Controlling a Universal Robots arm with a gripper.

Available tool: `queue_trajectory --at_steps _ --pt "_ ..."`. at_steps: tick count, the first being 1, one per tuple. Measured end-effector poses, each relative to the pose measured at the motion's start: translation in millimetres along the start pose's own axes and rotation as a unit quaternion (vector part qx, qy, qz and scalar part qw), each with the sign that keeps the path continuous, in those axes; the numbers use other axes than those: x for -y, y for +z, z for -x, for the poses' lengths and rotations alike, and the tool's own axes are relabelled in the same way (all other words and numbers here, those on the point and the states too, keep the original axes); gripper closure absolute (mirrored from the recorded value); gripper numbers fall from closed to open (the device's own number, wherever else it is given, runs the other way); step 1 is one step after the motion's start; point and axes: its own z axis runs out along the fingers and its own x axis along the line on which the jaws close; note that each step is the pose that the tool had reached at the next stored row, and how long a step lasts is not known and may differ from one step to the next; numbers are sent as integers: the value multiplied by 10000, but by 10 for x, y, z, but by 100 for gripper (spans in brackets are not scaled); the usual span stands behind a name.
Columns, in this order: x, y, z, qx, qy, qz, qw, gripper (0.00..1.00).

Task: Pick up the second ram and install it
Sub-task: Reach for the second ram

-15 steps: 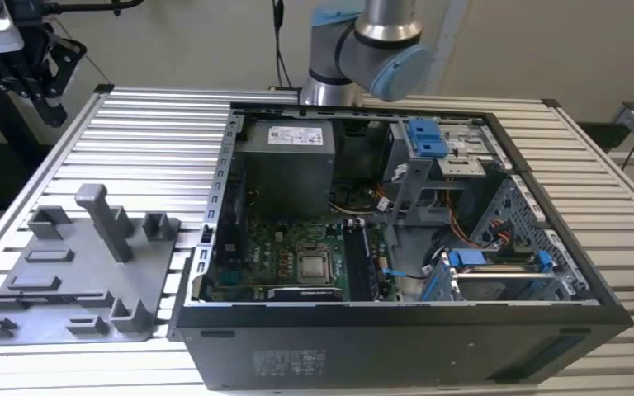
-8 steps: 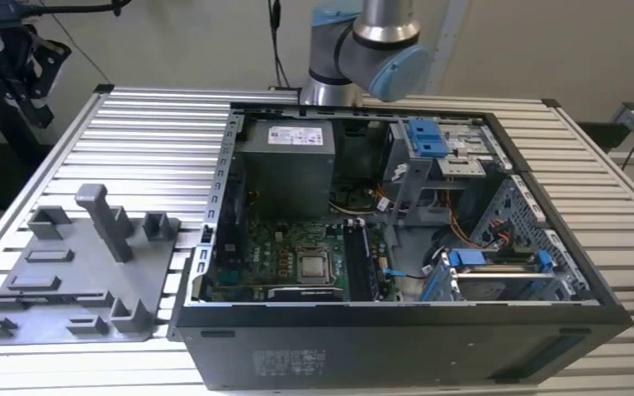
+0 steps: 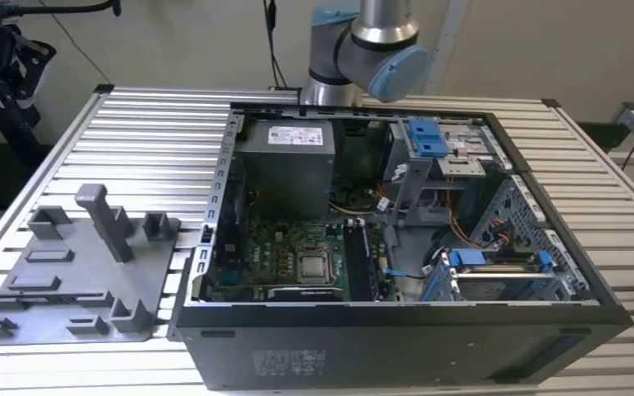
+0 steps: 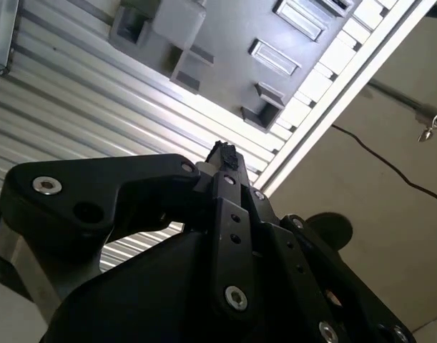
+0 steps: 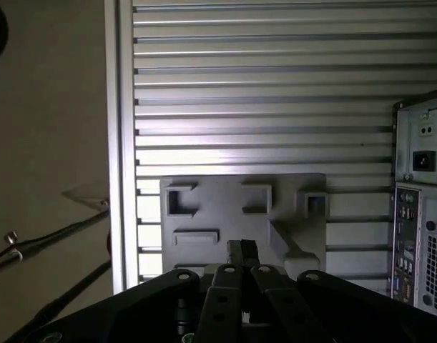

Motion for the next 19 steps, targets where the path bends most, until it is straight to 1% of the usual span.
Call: queue_trajectory --at_steps 4,6,11,19 --pt "4 2 -1 1 0 0 10000 89" --pt "25 2 -1 -1 1 0 10000 89" --pt "149 4 3 0 0 0 10000 89" --pt "378 9 10 0 0 0 10000 89"
